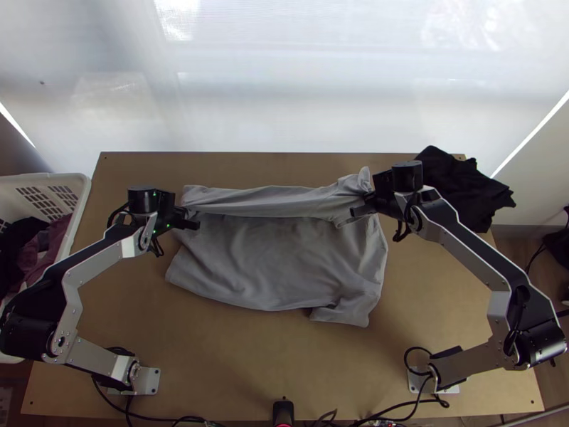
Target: Fold the t-shirt
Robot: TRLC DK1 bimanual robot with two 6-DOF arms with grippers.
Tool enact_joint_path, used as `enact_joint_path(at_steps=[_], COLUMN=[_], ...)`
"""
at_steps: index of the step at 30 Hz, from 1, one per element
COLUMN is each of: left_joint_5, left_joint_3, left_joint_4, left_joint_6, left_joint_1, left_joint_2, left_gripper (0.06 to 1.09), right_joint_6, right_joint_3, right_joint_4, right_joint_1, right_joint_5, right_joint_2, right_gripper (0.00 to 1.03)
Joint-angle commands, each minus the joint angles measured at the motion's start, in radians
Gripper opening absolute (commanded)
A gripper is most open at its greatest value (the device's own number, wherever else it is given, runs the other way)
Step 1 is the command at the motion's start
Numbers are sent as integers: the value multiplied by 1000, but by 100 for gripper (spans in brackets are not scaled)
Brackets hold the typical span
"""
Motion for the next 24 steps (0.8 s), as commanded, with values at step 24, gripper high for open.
enact_joint_path(at_steps=[24], left_joint_5=[1], left_joint_3=[-57], left_joint_4=[-15], left_joint_6=[59], left_joint_1=[-9], left_joint_2=[75], left_gripper=[9], right_joint_6=[-25], right_joint_3=[-179], right_joint_4=[55], right_joint_1=[-15], right_joint_5=[1], right_joint_2=[39], right_gripper=[3])
